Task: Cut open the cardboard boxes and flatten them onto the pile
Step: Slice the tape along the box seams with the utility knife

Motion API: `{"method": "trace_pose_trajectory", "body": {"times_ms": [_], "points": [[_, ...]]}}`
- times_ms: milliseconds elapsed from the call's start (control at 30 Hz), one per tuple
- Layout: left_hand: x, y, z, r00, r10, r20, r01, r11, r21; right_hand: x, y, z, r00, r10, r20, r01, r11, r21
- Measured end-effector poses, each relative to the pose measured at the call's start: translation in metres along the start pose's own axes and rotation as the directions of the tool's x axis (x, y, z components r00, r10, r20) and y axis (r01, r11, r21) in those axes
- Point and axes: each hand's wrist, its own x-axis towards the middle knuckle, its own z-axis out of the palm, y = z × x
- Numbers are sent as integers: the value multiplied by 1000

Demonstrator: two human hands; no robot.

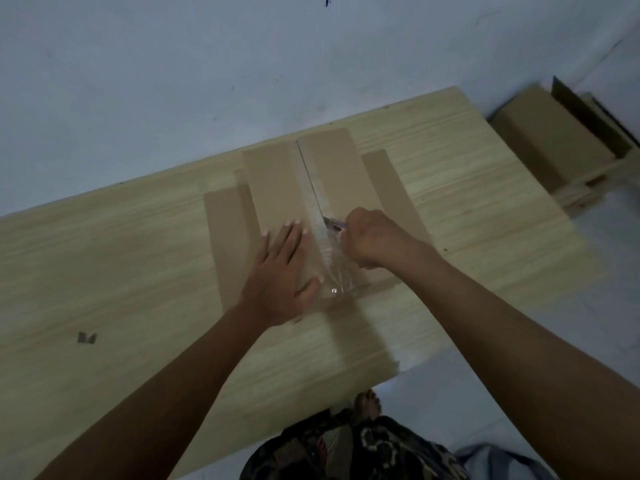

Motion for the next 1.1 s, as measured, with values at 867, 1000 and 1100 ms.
{"method": "trace_pose_trajectory", "body": {"times_ms": [867, 1000, 1100], "points": [[3, 17, -8, 981, -33, 189, 15, 995, 96, -16, 26, 10, 996, -76, -42, 77, 997, 30], [-1, 19, -7, 988, -7, 152, -1, 998, 55, -17, 32, 9, 997, -63, -51, 64, 998, 29], [-4, 21, -6, 995, 11, 97, -14, 999, 35, -18, 32, 10, 997, -58, -44, 59, 998, 33]]}}
